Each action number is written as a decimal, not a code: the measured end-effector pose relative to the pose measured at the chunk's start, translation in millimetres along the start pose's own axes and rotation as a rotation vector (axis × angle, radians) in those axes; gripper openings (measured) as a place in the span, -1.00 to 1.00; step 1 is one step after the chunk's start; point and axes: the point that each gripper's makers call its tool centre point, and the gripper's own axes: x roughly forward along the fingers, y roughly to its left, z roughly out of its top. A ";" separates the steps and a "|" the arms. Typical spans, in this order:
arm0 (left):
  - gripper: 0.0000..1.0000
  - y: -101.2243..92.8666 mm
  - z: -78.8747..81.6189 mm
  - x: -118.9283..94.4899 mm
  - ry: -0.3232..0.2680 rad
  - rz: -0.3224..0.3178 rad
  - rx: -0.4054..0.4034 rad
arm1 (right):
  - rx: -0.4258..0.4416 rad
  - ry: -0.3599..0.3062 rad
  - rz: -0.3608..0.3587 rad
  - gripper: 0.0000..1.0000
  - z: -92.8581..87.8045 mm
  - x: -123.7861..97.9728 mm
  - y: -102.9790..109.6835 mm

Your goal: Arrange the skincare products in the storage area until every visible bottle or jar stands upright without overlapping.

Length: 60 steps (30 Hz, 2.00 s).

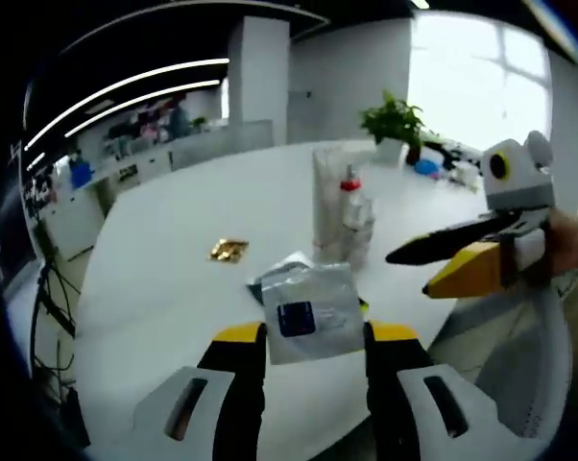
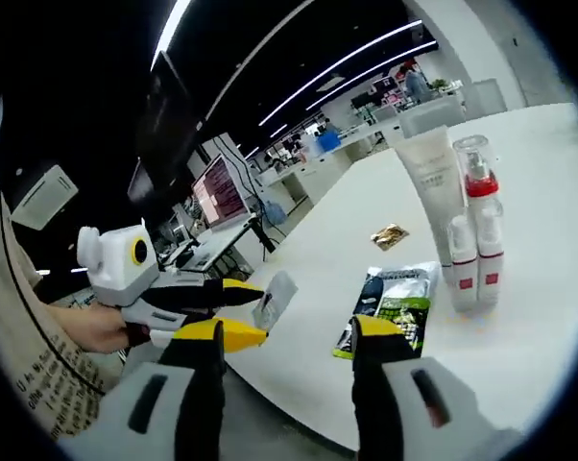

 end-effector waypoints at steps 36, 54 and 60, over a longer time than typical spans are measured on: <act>-0.22 -27.4 17.6 -2.0 -0.090 -0.106 -0.040 | 0.227 -0.111 0.020 -0.97 12.4 11.5 -1.3; -0.20 -20.8 13.1 -18.5 -0.090 -0.394 -0.370 | 0.294 -0.131 0.119 -0.98 24.8 -7.1 9.3; -0.30 -24.1 18.8 -25.2 -0.134 -0.464 -0.487 | 0.300 -0.117 0.158 -0.98 25.0 -8.7 18.0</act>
